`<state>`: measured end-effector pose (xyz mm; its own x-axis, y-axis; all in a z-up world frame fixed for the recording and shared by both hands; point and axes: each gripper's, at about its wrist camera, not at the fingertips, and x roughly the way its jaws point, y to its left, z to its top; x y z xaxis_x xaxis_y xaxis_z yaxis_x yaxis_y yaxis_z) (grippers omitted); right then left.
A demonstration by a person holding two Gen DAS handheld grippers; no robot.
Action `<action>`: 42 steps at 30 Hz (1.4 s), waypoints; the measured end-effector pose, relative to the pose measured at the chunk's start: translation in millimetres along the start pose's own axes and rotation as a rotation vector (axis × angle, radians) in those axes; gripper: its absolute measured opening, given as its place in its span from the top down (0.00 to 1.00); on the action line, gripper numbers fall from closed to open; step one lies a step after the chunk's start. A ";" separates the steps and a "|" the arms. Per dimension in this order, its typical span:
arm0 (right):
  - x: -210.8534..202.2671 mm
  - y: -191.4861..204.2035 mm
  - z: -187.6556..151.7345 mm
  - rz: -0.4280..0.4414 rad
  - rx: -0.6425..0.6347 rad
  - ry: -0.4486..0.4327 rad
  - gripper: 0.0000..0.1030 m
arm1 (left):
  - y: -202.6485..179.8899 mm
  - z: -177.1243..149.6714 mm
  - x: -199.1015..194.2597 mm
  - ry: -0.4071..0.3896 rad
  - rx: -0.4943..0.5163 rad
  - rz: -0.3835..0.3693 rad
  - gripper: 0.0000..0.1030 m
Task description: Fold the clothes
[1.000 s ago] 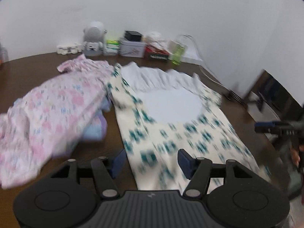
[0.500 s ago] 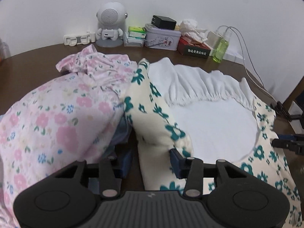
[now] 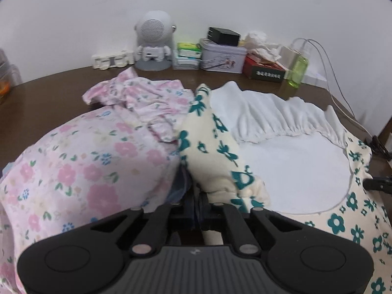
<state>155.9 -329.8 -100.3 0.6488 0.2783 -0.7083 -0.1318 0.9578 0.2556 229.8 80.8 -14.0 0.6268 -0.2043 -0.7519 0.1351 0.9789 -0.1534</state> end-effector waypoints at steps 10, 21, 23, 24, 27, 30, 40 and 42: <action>-87.4 8.2 -22.9 0.130 0.003 -0.059 0.55 | -28.7 -52.4 -83.4 -0.026 0.204 -0.194 0.63; -144.5 96.4 -102.6 0.246 -0.328 0.043 0.59 | -65.5 -103.4 -77.8 0.042 0.318 -0.117 0.91; -146.9 104.4 -109.6 0.248 -0.369 0.063 0.59 | -67.0 -106.4 -97.7 0.000 0.321 -0.164 0.84; -149.5 104.2 -112.8 0.255 -0.375 0.073 0.59 | -69.3 -109.2 -109.1 -0.015 0.339 -0.192 0.81; -151.5 107.3 -116.6 0.265 -0.395 0.087 0.58 | -76.2 -117.6 -143.0 -0.060 0.393 -0.273 0.71; -142.1 113.8 -118.0 0.255 -0.411 0.100 0.58 | -95.2 -132.5 -142.7 0.020 0.445 -0.313 0.74; -117.3 119.7 -128.8 0.221 -0.457 0.231 0.97 | -116.4 -157.1 -110.2 0.148 0.428 -0.310 0.94; -123.9 116.4 -131.6 0.219 -0.464 0.258 0.97 | -115.7 -159.1 -108.9 0.153 0.415 -0.325 0.95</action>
